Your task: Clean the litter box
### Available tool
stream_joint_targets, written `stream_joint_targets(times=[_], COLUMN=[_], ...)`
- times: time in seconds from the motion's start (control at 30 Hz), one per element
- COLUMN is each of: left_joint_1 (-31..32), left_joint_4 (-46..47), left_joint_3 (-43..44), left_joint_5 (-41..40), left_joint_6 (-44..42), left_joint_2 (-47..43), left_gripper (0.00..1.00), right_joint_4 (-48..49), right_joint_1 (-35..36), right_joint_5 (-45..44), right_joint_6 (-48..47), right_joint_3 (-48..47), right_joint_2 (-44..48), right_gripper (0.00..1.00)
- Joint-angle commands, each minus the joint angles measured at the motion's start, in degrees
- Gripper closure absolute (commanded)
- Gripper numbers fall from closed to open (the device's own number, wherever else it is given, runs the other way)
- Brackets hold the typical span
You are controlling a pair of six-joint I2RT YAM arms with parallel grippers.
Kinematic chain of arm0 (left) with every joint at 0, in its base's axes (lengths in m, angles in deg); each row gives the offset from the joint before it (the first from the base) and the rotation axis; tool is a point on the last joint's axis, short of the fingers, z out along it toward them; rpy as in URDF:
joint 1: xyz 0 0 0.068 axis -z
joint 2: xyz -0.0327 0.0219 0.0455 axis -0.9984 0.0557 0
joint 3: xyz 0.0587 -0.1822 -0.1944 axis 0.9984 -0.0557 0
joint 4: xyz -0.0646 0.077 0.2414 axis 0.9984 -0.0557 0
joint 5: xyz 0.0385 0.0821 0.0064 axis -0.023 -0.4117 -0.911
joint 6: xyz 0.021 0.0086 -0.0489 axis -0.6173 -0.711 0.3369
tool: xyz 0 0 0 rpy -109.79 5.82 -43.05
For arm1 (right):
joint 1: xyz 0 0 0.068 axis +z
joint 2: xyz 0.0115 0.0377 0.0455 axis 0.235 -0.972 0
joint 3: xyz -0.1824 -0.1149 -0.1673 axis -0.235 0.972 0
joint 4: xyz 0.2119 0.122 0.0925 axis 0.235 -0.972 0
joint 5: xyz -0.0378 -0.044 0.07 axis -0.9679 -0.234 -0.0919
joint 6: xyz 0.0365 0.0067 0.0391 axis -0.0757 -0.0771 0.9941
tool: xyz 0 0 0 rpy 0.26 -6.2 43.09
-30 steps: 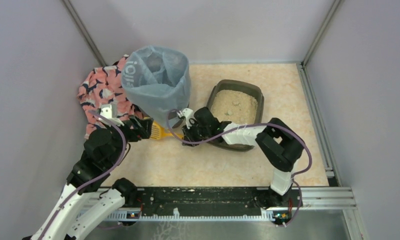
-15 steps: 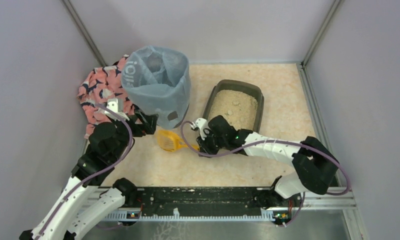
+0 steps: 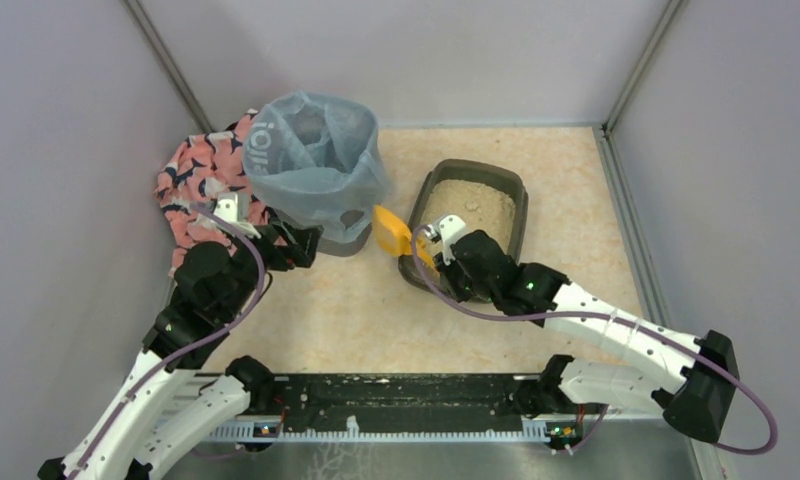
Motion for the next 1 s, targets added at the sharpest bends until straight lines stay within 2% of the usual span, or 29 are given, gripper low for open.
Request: stream_joint_targets(times=[0.0,0.2,0.37,0.53,0.67,0.8,0.97], left_joint_1=[0.0,-0.1,0.0,1.5,4.6,5.2,6.0], left_joint_4=[2.7,4.0,3.4,8.1,8.6,12.9,5.7], left_joint_3=[1.0,4.4,8.0,8.8,12.1,14.6,26.0], left_joint_5=[3.6,18.8,28.3,36.7,37.8,38.5,34.6], left_joint_6=[0.7,3.1,4.8,9.5,14.6,23.5,22.7], left_joint_2=[0.3,7.7,15.2,21.0,30.0,38.3,47.6], left_gripper=[0.01,0.01,0.02,0.05,0.05,0.13,0.10], right_joint_4=[-9.3,-11.2,-11.2,-7.4,-4.5,-3.0,-5.7], right_joint_1=[-0.3,-0.3,-0.3,1.2,2.9,8.2,13.5], right_joint_5=[-17.1,-27.0,-41.2,-45.0,-46.6,-50.3,-49.1], right_joint_6=[1.1,1.8,1.2,0.0,0.1,-2.4,-0.6], right_joint_3=[-5.9,-7.9,-10.0,-9.4,-5.7,-1.5,-3.0], right_joint_2=[0.1,-0.1,-5.9,-10.2,-4.9,2.3,4.4], right_gripper=[1.00,1.00,1.00,1.00,1.00,1.00,1.00])
